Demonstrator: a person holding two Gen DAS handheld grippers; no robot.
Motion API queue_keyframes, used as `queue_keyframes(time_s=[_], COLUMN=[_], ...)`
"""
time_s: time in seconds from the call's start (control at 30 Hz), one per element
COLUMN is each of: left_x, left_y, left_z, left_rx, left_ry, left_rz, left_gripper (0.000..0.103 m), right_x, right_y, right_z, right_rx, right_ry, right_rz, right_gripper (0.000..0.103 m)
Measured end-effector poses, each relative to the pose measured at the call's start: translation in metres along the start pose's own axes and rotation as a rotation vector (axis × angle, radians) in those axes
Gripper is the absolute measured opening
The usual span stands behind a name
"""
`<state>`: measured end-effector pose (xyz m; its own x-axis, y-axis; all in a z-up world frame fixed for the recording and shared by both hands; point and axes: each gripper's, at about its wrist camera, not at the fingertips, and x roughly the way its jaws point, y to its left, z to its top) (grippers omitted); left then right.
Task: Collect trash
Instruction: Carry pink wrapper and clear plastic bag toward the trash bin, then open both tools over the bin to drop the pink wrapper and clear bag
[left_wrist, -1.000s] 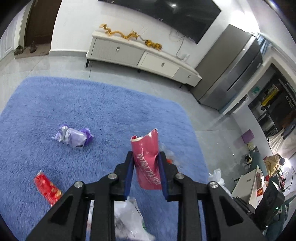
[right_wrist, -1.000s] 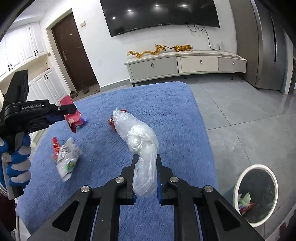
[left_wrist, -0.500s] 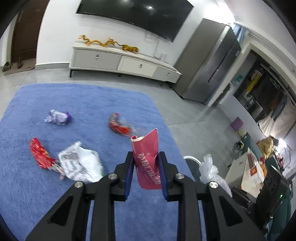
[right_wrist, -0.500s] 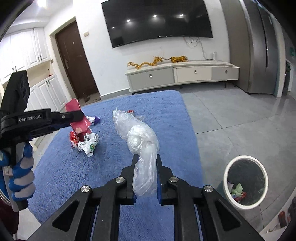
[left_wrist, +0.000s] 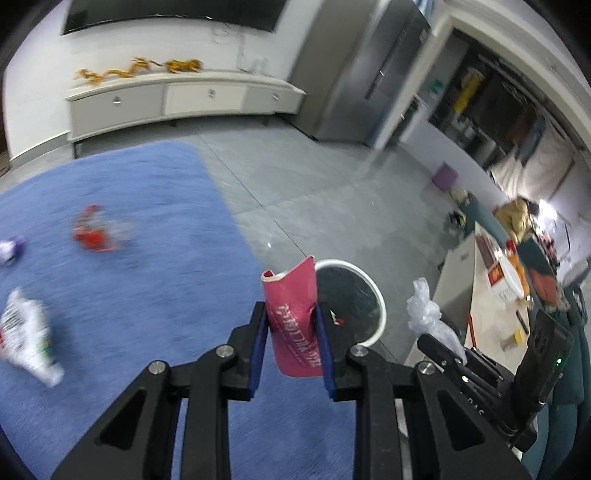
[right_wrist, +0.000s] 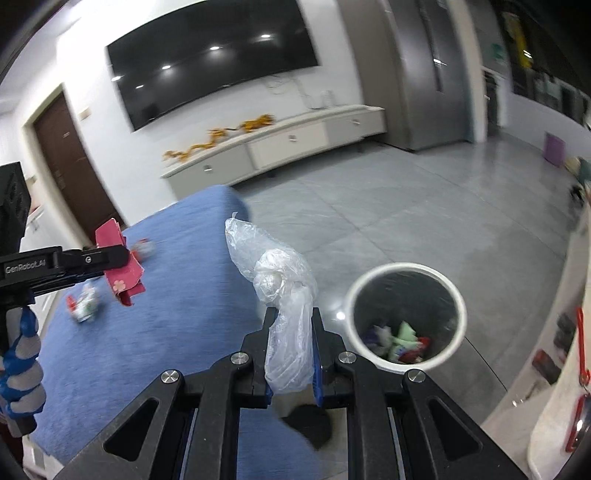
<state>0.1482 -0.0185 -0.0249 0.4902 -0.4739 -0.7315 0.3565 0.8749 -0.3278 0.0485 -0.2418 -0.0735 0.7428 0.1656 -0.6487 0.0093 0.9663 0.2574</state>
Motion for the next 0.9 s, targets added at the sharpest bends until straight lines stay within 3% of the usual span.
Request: queue_keyframes(time_s=[0.3, 0.73, 0.83, 0.87, 0.9], left_x=[0.120, 0.265, 0.287, 0.292, 0.296], left_y=[-0.062, -0.100, -0.106, -0.107, -0.107], left_z=[0.034, 0.060, 0.063, 0.064, 0.065], left_rx=[0.078, 0.091, 0.098, 0.092, 0.085], left_ry=[0.135, 0.258, 0.274, 0.282, 0.288], left_rz=[-0.030, -0.065, -0.083, -0.091, -0.101], left_gripper=[0.024, 0.027, 0.031, 0.036, 0.044], right_x=[0.049, 0.131, 0.143, 0.147, 0.150], right_y=[-0.080, -0.151, -0.167, -0.171, -0.176], right_z=[0.008, 0.012, 0.012, 0.012, 0.012], right_rx=[0.141, 0.281, 0.305, 0.318, 0.328], right_ry=[0.063, 0.171, 0.183, 0.186, 0.190], right_rz=[-0.103, -0.192, -0.224, -0.232, -0.241], right_gripper=[0.014, 0.015, 0.018, 0.021, 0.032])
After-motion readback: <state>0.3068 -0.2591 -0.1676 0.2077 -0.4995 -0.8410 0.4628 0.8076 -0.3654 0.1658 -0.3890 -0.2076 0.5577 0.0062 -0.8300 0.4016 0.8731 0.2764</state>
